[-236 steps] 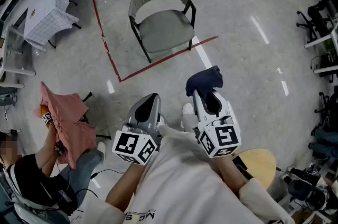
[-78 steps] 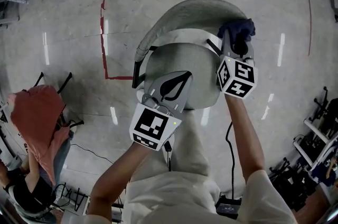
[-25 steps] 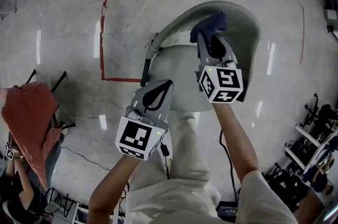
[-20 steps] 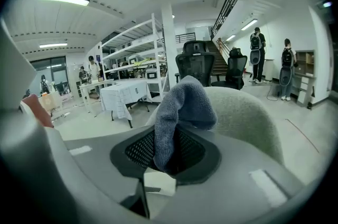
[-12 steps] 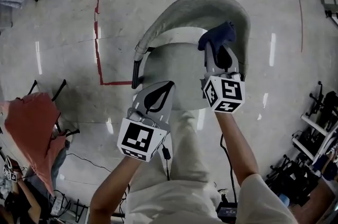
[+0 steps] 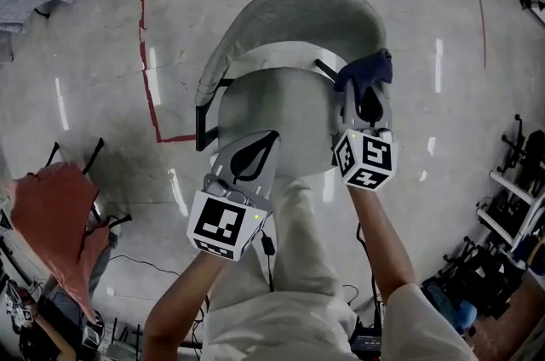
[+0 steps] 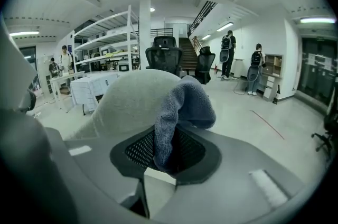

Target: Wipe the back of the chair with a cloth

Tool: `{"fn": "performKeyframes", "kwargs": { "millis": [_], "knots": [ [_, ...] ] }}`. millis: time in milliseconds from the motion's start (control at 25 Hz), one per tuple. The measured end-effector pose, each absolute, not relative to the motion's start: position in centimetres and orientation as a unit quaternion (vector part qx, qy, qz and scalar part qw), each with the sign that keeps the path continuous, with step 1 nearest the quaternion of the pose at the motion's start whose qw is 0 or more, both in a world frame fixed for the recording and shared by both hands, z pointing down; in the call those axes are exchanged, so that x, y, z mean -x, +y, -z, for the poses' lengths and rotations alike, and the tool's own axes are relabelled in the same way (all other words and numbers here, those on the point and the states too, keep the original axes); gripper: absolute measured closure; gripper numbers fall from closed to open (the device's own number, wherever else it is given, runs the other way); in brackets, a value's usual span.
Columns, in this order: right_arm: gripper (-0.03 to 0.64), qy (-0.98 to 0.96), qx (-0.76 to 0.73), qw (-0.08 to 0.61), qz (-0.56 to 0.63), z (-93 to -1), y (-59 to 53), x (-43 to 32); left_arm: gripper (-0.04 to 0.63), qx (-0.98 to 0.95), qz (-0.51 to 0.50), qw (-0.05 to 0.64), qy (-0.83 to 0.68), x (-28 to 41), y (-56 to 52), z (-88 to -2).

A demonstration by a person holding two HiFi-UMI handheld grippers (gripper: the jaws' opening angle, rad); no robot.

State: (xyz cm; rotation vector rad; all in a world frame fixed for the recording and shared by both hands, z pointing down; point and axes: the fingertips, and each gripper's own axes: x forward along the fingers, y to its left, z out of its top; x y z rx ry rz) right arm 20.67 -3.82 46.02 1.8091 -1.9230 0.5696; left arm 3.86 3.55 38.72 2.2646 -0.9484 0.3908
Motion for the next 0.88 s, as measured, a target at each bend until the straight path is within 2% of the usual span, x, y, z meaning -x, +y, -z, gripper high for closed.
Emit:
{"fn": "performKeyframes", "kwargs": {
  "millis": [400, 880],
  "knots": [
    [0.506, -0.657, -0.682, 0.245, -0.209, -48.5, -4.6, -25.4, 0.595, -0.863, -0.156, 0.324, -0.353, -7.1, 2.3, -39.3],
    [0.508, -0.684, -0.651, 0.263, -0.197, -50.3, -8.3, -24.4, 0.595, -0.861, -0.156, 0.328, -0.357, -8.6, 0.5, -40.2]
  ]
}}
